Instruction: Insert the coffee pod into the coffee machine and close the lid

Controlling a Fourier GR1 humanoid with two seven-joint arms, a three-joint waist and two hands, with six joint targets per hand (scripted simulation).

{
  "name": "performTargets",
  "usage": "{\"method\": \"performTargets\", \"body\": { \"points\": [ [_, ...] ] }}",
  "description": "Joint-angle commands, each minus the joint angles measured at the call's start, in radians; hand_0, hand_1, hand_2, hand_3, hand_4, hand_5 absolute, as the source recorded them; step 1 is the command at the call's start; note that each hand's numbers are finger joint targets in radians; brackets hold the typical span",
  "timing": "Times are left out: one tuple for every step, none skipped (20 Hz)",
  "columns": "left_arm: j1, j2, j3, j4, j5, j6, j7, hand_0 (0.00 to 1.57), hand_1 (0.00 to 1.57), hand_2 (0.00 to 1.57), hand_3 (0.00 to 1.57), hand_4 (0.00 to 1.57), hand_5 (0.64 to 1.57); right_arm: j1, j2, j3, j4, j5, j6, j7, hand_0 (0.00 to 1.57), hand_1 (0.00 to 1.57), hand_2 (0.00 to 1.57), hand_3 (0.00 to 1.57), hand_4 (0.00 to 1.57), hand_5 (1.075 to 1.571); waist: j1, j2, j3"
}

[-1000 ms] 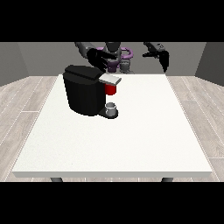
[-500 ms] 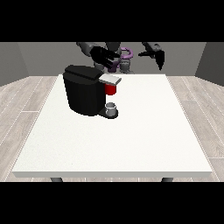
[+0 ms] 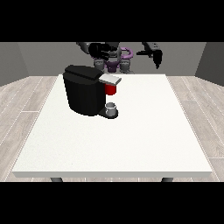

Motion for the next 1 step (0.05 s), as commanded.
{"method": "performTargets", "body": {
  "points": [
    [0.003, 0.018, 0.045, 0.07, -0.002, 0.034, -0.012, 0.0, 0.0, 0.0, 0.0, 0.19, 1.571, 0.164, 0.01, 0.105, -0.098, -0.091, -0.047, 0.001, 0.0, 0.0, 0.0, 0.0, 0.16, 1.571, -0.089, -0.061, 0.0]
  ]
}}
